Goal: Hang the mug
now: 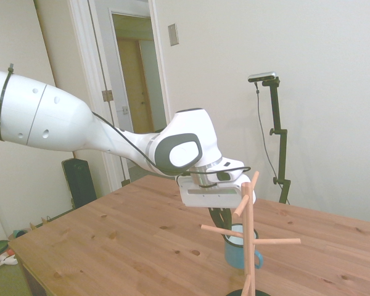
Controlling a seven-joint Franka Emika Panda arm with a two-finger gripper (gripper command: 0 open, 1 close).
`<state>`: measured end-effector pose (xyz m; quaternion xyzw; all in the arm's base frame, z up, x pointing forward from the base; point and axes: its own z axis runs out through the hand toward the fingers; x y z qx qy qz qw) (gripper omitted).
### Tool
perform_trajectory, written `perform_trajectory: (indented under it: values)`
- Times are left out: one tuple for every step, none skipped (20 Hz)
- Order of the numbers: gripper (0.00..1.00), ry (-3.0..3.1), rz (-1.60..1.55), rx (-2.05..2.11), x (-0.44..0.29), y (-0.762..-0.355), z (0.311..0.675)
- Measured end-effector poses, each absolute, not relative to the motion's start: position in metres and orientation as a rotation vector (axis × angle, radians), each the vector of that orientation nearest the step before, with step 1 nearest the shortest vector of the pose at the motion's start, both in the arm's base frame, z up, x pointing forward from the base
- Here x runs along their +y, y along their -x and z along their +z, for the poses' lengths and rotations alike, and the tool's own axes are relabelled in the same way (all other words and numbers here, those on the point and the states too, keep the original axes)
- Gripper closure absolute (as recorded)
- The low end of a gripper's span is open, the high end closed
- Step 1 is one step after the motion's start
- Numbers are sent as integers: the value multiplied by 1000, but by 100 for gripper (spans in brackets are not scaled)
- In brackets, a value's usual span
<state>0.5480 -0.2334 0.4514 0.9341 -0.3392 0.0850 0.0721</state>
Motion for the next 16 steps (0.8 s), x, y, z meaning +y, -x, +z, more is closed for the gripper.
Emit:
perform_trajectory:
  values:
    - [100, -2802, 259, -1008, -233, -547, 455]
    - [100, -2794, 265, -993, -233, -546, 459]
    - [100, -2788, 272, -981, -232, -544, 464]
    - [100, -2785, 279, -973, -231, -543, 468]
    - [100, -2781, 284, -961, -230, -541, 473]
    - [100, -2778, 290, -950, -228, -539, 478]
    - [100, -2778, 294, -941, -225, -537, 481]
    - [100, -2780, 298, -932, -222, -534, 483]
    - [100, -2782, 296, -924, -219, -533, 483]
    - [100, -2786, 294, -917, -216, -531, 482]
    - [100, -2788, 291, -913, -214, -530, 482]
    - [100, -2790, 287, -910, -212, -528, 480]
    - [100, -2791, 283, -908, -211, -527, 479]
    - [100, -2791, 281, -906, -211, -526, 479]
    - [100, -2791, 280, -905, -211, -525, 478]
    - [100, -2790, 278, -901, -211, -524, 478]
